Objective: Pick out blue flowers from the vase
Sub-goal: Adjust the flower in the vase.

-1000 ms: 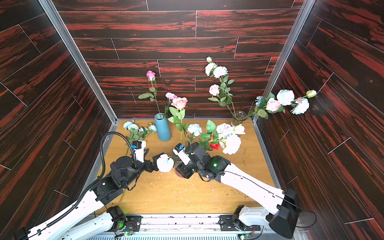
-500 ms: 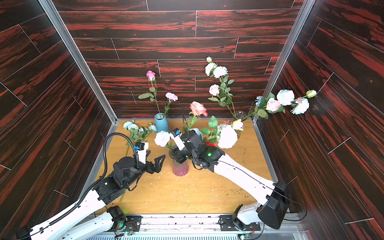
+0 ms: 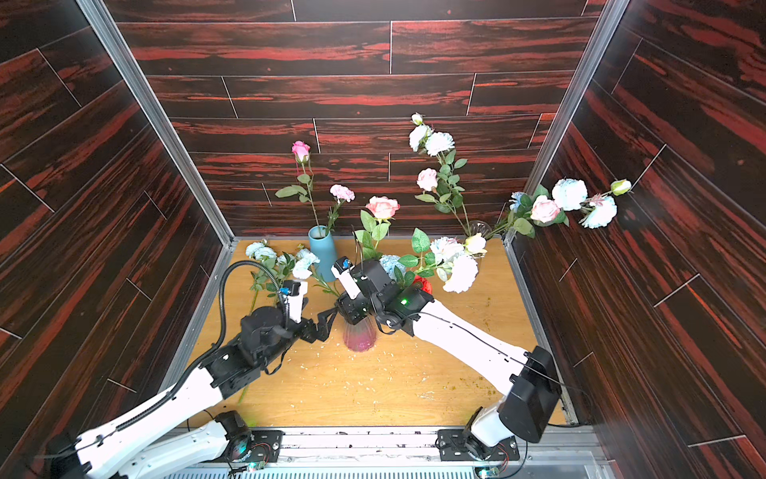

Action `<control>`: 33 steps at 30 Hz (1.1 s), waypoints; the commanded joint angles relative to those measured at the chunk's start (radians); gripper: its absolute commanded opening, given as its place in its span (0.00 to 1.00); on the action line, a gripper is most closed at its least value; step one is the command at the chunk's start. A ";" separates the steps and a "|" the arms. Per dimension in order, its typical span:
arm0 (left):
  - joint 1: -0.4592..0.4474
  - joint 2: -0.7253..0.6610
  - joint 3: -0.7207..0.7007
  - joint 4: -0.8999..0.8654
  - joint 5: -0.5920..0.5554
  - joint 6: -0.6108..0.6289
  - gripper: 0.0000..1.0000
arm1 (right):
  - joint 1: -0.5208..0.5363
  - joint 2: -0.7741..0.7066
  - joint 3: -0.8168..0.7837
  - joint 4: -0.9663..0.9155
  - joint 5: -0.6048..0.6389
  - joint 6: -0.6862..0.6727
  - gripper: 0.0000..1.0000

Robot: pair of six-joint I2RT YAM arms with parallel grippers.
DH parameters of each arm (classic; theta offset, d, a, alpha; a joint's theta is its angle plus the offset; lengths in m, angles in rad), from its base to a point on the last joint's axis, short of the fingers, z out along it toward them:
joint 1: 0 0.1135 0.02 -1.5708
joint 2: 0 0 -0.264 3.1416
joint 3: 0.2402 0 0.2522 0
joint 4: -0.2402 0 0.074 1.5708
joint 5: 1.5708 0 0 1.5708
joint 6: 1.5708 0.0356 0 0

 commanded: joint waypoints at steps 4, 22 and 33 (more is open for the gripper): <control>0.005 0.045 0.077 0.027 -0.028 0.024 0.98 | -0.003 0.009 0.045 -0.088 0.057 -0.009 0.38; 0.005 -0.152 -0.072 0.086 -0.076 0.020 0.94 | -0.014 0.113 0.089 -0.108 0.007 -0.025 0.34; 0.005 -0.321 -0.191 0.108 -0.162 0.018 0.91 | -0.022 0.136 0.053 -0.047 -0.040 -0.011 0.24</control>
